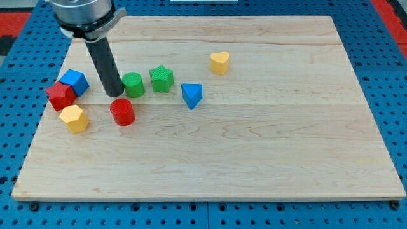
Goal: Push the red blocks in opposite directions
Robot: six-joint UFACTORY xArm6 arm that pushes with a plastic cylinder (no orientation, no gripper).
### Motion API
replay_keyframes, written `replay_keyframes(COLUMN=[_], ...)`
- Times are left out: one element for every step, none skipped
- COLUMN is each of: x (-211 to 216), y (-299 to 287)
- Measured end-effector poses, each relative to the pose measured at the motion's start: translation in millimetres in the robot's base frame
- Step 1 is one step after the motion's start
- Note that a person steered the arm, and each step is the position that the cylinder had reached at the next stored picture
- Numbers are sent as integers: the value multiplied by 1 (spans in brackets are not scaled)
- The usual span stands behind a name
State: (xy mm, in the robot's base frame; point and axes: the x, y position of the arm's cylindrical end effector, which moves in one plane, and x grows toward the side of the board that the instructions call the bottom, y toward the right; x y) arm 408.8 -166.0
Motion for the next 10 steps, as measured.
replay_keyframes(x=[-30, -78, -82, -68, -40, -9, 15, 34, 51, 52], y=[17, 11, -59, -116, -123, -95, -84, -75, -66, -34])
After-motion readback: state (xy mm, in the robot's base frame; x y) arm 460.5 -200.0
